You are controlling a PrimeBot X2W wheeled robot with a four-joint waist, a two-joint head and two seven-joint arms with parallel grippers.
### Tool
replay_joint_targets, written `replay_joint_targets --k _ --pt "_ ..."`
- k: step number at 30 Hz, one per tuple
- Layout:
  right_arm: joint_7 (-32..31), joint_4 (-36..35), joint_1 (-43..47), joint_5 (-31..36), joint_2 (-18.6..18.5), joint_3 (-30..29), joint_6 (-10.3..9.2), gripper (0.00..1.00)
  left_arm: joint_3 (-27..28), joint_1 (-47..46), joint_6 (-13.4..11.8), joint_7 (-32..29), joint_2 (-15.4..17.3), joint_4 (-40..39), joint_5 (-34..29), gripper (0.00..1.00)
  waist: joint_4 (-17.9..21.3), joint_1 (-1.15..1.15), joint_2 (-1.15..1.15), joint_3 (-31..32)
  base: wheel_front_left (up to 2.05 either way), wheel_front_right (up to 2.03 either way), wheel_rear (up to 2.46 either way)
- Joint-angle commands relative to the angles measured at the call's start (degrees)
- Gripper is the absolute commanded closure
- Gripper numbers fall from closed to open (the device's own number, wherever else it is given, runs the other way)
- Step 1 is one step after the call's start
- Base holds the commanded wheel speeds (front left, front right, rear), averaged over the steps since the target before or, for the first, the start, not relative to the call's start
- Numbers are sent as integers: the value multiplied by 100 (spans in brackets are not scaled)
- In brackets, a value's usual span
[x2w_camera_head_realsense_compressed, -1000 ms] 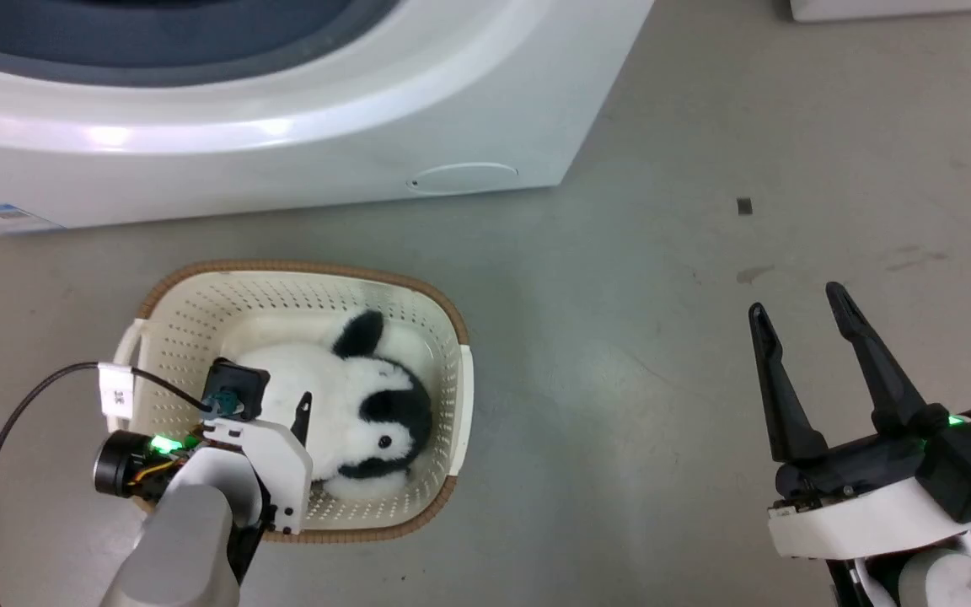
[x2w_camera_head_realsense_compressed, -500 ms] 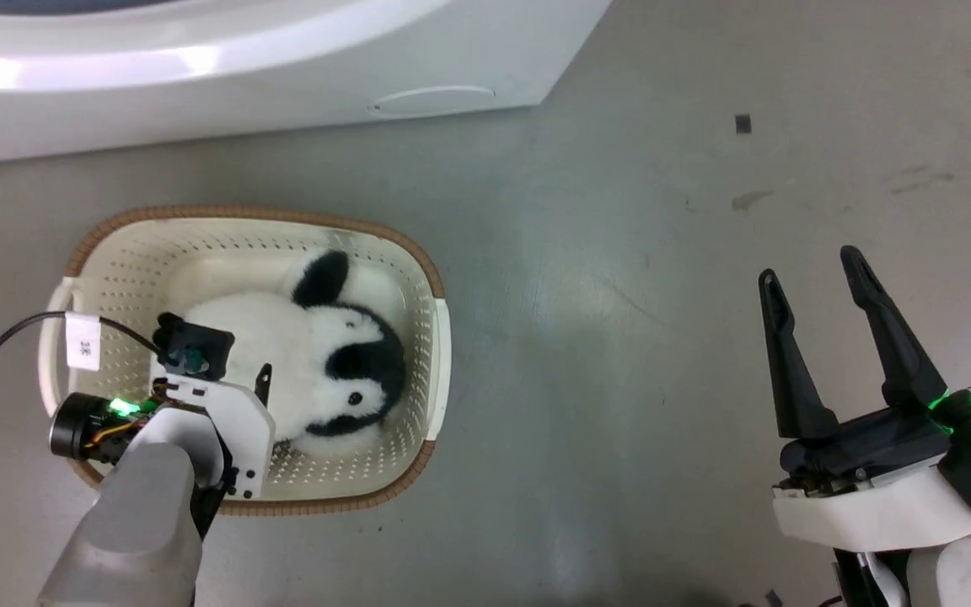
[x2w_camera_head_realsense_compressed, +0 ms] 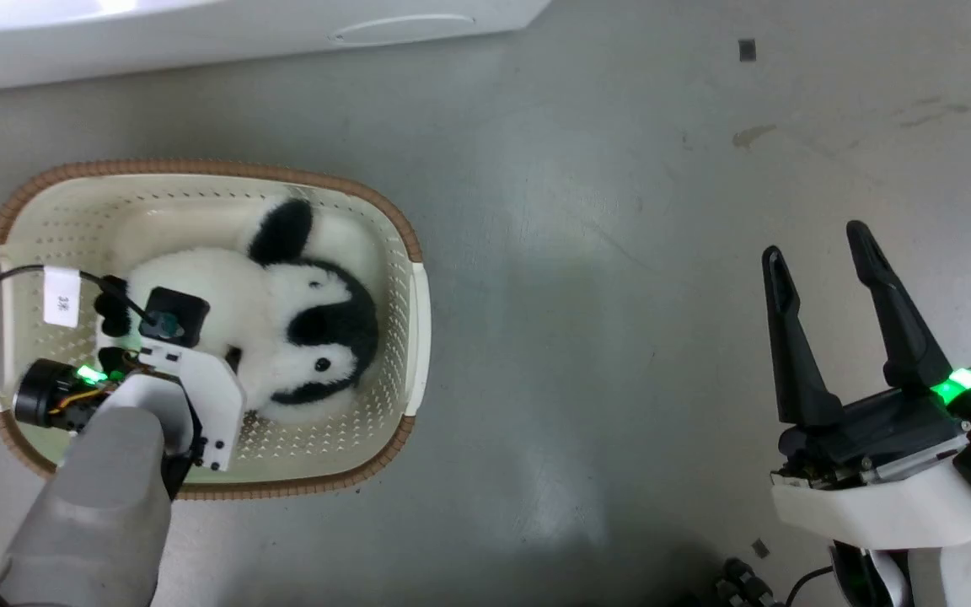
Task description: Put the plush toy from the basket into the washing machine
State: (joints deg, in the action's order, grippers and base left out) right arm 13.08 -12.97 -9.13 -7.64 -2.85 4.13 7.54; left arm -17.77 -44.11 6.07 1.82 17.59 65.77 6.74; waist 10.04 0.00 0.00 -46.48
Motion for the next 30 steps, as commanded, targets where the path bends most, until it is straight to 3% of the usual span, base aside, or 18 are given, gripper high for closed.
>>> replay_joint_targets --k 1,12,13,30 --pt "67 -60 -146 -47 -2 22 -5 0 -67 -148 29 -8 70 187 41 0 50 0 0 -112 0 0 0" --pt "192 -179 -232 -171 -3 83 -5 0 -333 -609 59 9 207 811 164 0 176 0 0 -584 0 0 0" --pt "192 -170 -232 -171 -3 85 -5 0 -334 -603 64 7 190 811 185 100 174 0 0 -576 0 0 0" --pt "192 42 -221 -75 -3 27 -5 0 -395 -219 132 650 -45 815 564 100 -6 0 0 160 0 0 0"
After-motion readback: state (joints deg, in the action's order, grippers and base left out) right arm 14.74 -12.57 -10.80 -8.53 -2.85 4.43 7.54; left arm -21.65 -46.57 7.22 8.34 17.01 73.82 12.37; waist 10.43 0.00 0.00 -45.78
